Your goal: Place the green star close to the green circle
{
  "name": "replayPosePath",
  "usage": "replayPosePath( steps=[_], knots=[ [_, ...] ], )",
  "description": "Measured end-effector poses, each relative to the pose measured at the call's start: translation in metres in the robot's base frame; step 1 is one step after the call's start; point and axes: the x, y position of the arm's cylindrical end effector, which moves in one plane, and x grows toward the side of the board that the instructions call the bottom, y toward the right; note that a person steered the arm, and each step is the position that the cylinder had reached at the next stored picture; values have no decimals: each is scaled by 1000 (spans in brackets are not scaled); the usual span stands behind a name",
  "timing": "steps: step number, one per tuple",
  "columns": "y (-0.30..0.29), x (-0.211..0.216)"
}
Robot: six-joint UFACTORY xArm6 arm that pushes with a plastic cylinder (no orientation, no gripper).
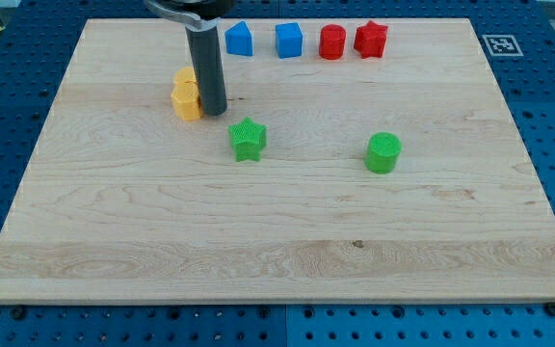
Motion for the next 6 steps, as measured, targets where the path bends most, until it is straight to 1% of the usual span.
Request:
replayPosePath(
  steps=[1, 2, 4, 5, 6],
  knots=[
    [11, 13],
    [7, 38],
    [17, 45],
    [53, 63],
    [104, 66]
  ],
)
